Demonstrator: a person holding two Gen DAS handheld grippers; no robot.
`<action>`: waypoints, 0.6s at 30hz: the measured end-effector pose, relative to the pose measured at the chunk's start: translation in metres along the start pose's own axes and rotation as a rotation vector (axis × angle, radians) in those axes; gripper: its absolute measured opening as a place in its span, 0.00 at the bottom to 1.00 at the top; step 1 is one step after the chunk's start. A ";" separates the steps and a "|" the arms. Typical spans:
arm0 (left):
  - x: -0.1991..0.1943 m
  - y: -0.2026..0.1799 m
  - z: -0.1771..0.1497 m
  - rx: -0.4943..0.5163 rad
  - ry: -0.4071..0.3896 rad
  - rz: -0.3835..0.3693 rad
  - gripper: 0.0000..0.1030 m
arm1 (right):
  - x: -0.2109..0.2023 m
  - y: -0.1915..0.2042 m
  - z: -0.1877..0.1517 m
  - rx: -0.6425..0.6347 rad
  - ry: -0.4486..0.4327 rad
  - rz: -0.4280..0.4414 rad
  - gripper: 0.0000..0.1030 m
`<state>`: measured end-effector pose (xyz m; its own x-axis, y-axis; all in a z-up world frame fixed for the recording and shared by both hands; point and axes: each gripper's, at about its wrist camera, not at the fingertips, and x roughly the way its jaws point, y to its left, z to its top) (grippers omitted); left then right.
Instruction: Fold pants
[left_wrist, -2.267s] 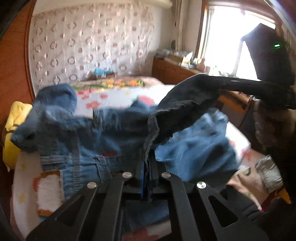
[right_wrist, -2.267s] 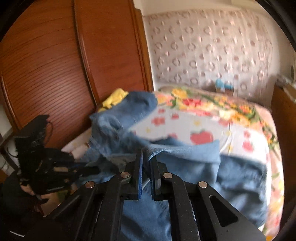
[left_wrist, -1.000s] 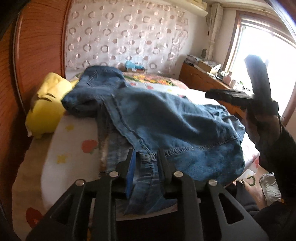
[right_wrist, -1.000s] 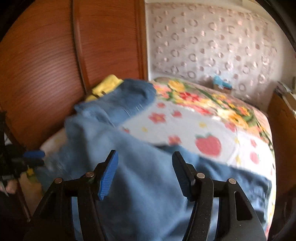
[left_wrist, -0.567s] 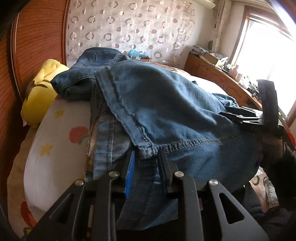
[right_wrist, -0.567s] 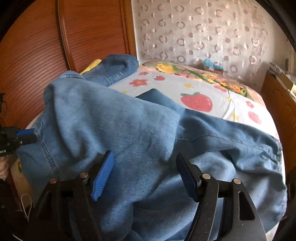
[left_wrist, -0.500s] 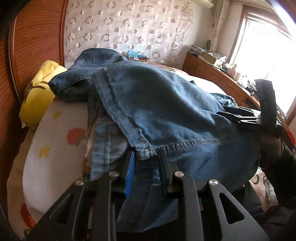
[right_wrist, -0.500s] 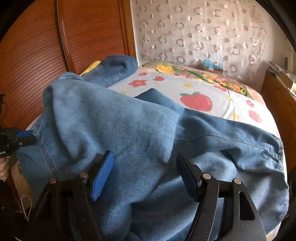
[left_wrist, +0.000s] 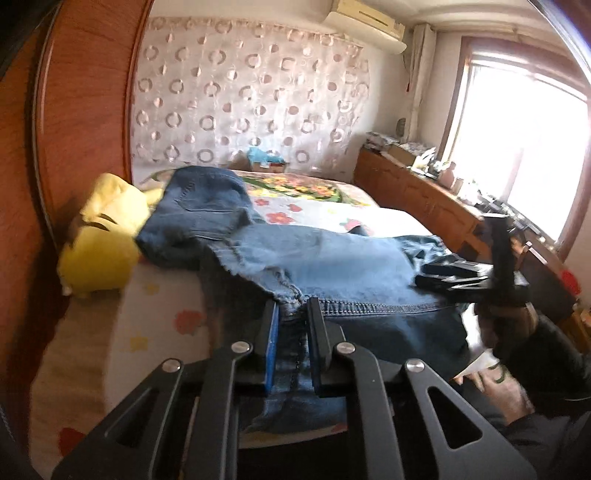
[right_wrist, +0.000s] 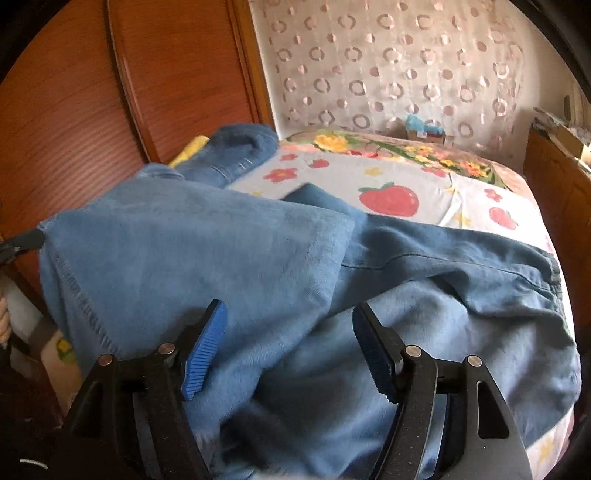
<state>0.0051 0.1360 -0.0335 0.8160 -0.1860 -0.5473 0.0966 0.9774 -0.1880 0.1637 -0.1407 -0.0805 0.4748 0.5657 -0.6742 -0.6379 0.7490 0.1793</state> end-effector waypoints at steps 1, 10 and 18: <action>-0.001 0.002 -0.001 0.000 0.011 -0.003 0.12 | -0.007 0.004 -0.001 -0.007 0.000 0.003 0.70; 0.021 0.007 -0.015 -0.018 0.072 0.055 0.19 | -0.011 0.027 -0.024 -0.048 0.080 0.022 0.61; 0.034 0.005 -0.009 -0.021 0.080 0.056 0.25 | -0.007 0.023 -0.036 -0.036 0.112 0.037 0.48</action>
<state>0.0285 0.1339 -0.0610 0.7716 -0.1395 -0.6207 0.0399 0.9843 -0.1717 0.1238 -0.1402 -0.0978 0.3814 0.5492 -0.7436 -0.6761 0.7143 0.1808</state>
